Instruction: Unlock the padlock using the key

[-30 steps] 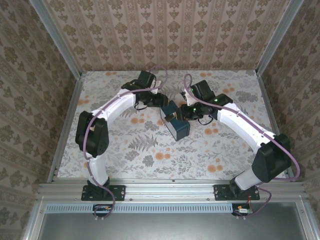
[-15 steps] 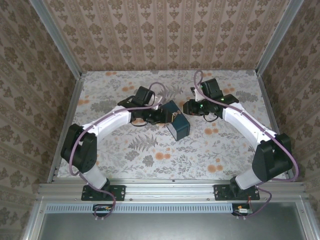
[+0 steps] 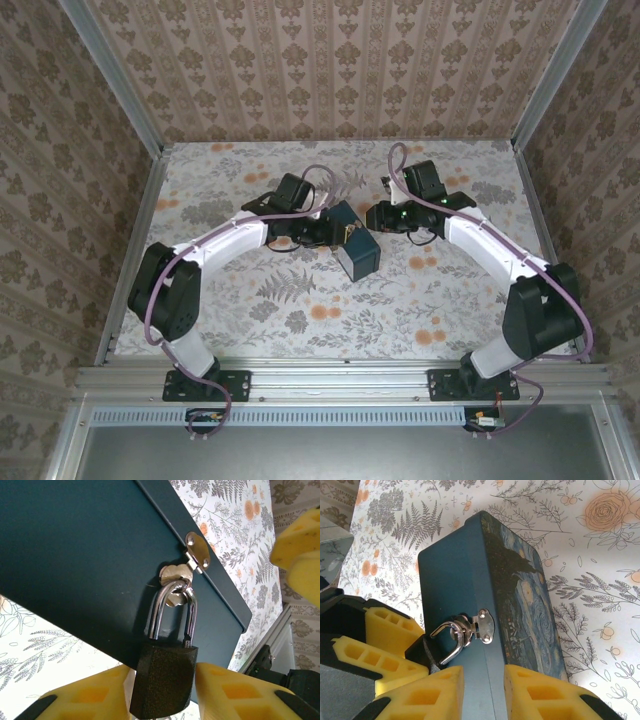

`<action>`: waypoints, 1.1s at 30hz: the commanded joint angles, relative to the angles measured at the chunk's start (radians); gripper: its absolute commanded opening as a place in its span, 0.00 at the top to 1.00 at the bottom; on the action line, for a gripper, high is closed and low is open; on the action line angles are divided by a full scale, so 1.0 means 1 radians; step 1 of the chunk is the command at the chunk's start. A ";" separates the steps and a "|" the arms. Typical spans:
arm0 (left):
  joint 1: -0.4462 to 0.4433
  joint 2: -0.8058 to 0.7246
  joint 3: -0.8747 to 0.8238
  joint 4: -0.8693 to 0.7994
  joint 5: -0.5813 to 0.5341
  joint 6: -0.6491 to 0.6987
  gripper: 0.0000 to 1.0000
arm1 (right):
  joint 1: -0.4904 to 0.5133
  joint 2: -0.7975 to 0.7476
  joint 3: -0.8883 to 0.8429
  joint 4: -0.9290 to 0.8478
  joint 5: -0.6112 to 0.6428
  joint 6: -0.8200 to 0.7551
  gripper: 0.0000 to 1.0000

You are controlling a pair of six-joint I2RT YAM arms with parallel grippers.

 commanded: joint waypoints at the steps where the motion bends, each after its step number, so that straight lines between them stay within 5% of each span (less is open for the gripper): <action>1: -0.006 -0.024 0.018 0.001 0.013 0.002 0.68 | -0.003 0.022 -0.011 0.030 -0.026 -0.013 0.71; 23: -0.072 -0.025 0.115 -0.122 -0.056 0.076 0.73 | 0.005 0.042 -0.057 0.058 -0.021 0.012 0.72; 33: -0.127 0.010 0.213 -0.238 -0.181 0.110 0.72 | 0.003 0.055 -0.081 0.093 -0.019 0.057 0.74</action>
